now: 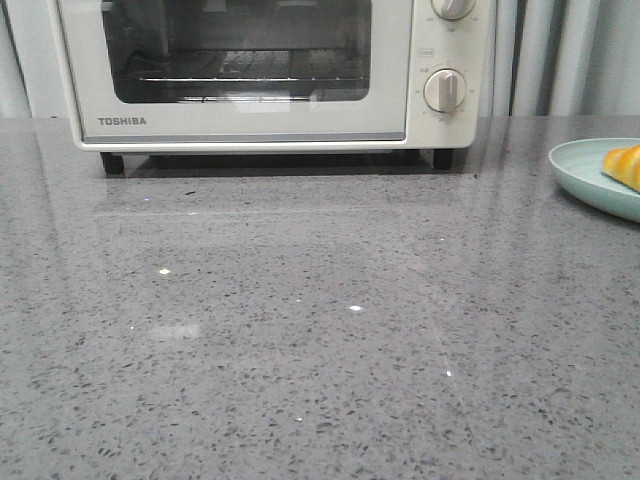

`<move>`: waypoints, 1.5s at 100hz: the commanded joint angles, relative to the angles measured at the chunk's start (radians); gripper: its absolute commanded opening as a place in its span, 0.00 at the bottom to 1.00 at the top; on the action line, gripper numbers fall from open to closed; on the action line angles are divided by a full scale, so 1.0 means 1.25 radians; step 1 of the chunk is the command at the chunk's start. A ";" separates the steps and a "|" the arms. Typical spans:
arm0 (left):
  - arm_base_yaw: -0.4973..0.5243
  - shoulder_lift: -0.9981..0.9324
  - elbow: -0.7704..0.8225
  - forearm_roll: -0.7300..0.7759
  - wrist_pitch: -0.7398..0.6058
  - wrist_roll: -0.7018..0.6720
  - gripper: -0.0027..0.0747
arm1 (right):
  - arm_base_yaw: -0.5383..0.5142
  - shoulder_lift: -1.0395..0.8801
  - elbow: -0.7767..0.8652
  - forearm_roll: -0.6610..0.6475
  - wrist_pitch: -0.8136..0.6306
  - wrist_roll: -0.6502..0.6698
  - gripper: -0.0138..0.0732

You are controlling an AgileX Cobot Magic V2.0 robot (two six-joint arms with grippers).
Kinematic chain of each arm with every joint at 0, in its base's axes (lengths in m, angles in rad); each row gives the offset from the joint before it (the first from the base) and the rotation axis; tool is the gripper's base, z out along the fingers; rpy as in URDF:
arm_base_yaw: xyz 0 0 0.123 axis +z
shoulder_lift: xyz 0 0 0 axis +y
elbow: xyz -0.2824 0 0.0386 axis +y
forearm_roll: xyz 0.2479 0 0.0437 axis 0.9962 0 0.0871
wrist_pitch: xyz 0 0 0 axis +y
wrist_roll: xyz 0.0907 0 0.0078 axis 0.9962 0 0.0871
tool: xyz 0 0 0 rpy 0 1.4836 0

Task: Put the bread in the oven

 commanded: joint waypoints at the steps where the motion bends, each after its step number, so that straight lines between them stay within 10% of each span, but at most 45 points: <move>1: 0.001 -0.022 0.018 -0.006 -0.050 -0.010 0.01 | -0.003 -0.015 0.020 0.001 -0.021 -0.006 0.09; 102: 0.001 -0.022 0.018 -0.008 -0.056 -0.010 0.01 | -0.003 -0.015 0.020 -0.062 -0.145 -0.006 0.09; 123: 0.001 -0.022 0.016 -0.418 -0.169 -0.010 0.01 | -0.003 -0.015 0.020 0.111 -0.422 0.043 0.09; 150: 0.001 -0.022 0.016 -0.679 -0.253 -0.010 0.01 | -0.003 -0.015 0.020 0.311 -0.422 0.043 0.09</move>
